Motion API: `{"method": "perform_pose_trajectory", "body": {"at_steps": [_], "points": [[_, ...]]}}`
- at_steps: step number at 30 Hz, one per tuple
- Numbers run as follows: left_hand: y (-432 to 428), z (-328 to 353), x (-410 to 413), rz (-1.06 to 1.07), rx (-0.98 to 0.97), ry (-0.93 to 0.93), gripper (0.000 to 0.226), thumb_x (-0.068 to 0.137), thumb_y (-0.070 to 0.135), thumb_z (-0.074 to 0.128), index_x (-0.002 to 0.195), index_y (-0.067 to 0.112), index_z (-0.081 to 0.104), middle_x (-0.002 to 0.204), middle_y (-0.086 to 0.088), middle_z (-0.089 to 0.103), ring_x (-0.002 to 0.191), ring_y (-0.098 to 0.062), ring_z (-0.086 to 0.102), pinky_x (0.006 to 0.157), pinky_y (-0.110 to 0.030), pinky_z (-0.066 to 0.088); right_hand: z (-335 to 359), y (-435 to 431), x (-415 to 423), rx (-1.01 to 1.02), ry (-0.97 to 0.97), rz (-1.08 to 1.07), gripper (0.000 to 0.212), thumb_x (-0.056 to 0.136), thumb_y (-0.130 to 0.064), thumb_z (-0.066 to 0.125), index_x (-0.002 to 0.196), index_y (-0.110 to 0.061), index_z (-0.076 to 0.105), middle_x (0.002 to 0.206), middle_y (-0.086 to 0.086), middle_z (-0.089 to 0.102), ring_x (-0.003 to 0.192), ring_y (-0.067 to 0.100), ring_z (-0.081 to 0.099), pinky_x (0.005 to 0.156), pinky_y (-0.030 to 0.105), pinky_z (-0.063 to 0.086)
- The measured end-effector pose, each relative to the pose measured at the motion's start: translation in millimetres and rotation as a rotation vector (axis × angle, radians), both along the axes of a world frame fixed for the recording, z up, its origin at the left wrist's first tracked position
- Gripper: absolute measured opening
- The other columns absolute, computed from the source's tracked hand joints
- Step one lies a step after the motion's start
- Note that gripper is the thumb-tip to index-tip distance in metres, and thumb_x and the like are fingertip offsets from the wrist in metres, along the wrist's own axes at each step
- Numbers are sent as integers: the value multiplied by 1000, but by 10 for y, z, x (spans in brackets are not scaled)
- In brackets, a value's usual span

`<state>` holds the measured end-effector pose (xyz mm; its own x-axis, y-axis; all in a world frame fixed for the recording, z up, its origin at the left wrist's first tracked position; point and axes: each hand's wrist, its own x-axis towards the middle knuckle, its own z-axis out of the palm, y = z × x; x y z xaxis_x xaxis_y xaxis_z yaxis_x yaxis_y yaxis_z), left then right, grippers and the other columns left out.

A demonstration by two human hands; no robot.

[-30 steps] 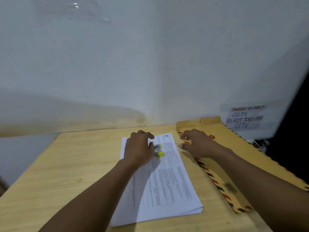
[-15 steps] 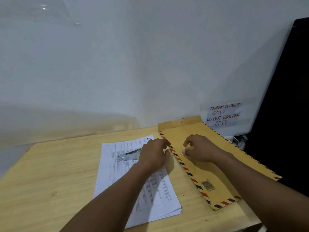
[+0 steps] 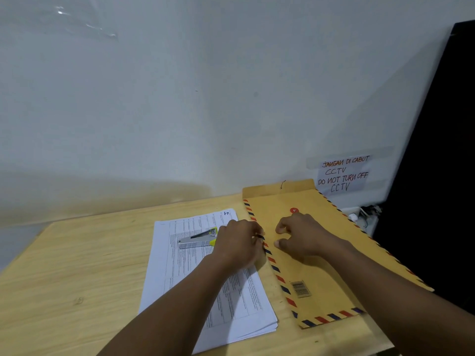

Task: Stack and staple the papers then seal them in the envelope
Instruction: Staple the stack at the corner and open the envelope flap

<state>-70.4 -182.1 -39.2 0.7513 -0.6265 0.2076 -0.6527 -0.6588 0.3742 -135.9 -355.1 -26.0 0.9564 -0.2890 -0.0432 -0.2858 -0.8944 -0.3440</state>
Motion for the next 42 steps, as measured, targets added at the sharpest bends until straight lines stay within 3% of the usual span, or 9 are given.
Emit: {"method": "perform_pose_trajectory", "body": {"at_steps": [10,16,21,25,28,34,37,42], "points": [[45,-17,29,-57,29,6,27,93,31,58,116,31,73,122,3,68,116,-21,57,97,-44,49,6,36,37,-36,24,-29,57,83,-50,70,133,-25,56,132,2,53,124,24,46,97,37,48],[40,-48,44,-49,33,-7,28,92,31,59,117,32,71,123,4,65,117,-21,56,98,-43,47,20,-4,-4,9,-32,-75,52,81,-50,71,126,-26,60,130,1,53,118,22,50,95,40,50],[20,-60,32,-49,19,-49,26,94,34,58,116,30,72,122,4,65,116,-21,55,95,-39,45,41,-128,-135,-73,67,-155,60,83,-57,65,135,-30,51,142,3,43,132,28,38,103,44,39],[23,-62,12,-96,16,-114,25,91,30,59,111,25,74,130,5,62,120,-22,52,93,-36,43,37,-115,-140,-74,83,-151,65,84,-58,64,139,-29,47,145,4,40,134,29,37,104,44,38],[26,-41,-11,-146,-14,-76,22,88,27,60,105,20,72,117,5,69,111,-20,60,90,-32,49,65,-118,-133,-74,96,-165,69,84,-58,63,142,-26,45,146,5,39,136,29,36,105,45,38],[1,-52,-13,-216,19,-55,27,93,31,55,116,23,67,120,7,64,110,-15,58,91,-32,49,48,-257,-214,-79,79,-262,70,82,-63,62,139,-26,46,147,10,37,136,33,32,105,46,38],[-30,-79,-9,-197,12,-54,26,94,32,56,114,23,68,120,7,63,108,-16,59,90,-33,50,43,-352,-296,-152,124,-378,85,72,-80,55,138,-28,44,150,13,35,140,38,28,106,53,33],[-80,-81,-9,-147,-91,13,25,93,29,63,115,19,68,121,3,61,109,-15,57,88,-28,47,4,-517,-369,-27,158,-529,114,53,-94,55,142,-26,35,154,18,33,140,43,30,109,56,26]]}}
